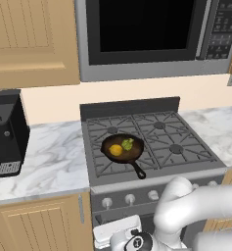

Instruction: Put the broccoli and lemon in the pan. Then turn on the front left burner and set the heat to medium.

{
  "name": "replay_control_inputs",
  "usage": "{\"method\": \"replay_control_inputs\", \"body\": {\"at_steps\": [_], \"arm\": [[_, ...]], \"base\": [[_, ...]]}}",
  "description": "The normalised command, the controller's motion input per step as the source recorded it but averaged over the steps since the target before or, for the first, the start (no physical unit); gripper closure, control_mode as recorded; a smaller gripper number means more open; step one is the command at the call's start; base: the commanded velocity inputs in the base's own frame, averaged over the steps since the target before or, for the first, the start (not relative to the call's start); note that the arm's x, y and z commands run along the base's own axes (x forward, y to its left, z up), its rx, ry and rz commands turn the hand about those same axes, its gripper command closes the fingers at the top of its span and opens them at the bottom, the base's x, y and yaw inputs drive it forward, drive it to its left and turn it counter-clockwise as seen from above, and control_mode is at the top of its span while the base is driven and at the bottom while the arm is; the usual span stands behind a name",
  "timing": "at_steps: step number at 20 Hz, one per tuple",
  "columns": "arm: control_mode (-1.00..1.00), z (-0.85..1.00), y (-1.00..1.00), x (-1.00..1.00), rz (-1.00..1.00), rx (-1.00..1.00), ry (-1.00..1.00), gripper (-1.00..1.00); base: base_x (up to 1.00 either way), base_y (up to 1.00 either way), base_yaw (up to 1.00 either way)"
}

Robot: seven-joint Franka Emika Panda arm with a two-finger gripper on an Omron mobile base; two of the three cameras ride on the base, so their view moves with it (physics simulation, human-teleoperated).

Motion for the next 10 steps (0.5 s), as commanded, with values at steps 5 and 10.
{"method": "replay_control_inputs", "body": {"at_steps": [5,10], "arm": [[-1.00,0.00,-0.32,0.18,0.00,0.20,-0.05,-1.00],[-1.00,0.00,-0.30,0.24,0.00,0.20,-0.05,-1.00]], "base": [[0.00,0.00,0.00],[0.00,0.00,0.00]]}}
